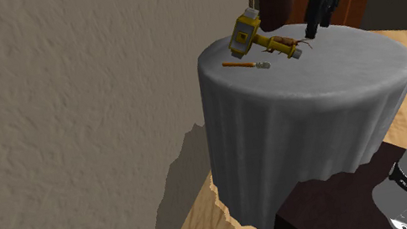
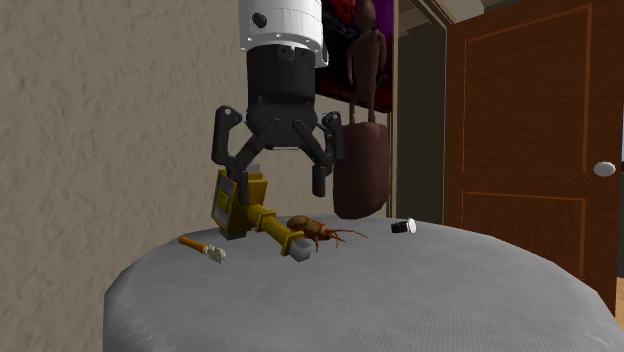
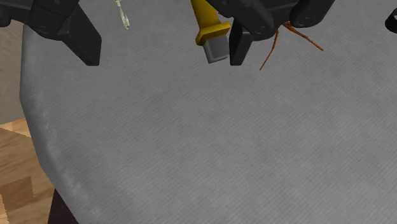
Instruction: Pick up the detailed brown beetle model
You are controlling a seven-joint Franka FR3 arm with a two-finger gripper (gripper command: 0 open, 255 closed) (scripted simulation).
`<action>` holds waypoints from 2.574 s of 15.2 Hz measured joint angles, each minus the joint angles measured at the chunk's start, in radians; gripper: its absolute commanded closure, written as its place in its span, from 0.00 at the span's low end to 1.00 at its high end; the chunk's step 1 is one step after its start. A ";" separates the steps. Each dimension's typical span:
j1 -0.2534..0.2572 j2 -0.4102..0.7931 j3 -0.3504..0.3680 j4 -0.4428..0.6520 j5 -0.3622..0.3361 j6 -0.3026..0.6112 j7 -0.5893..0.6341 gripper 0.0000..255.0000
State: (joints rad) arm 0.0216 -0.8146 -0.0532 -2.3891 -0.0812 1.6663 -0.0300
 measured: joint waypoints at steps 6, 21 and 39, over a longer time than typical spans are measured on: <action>-0.021 0.056 -0.054 -0.020 -0.044 0.145 -0.046 0.00; -0.056 0.226 -0.187 -0.088 -0.112 0.542 -0.140 0.00; -0.051 0.220 -0.179 -0.025 -0.104 0.464 -0.145 1.00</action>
State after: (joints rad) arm -0.0292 -0.5948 -0.2319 -2.4138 -0.1850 2.1306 -0.1751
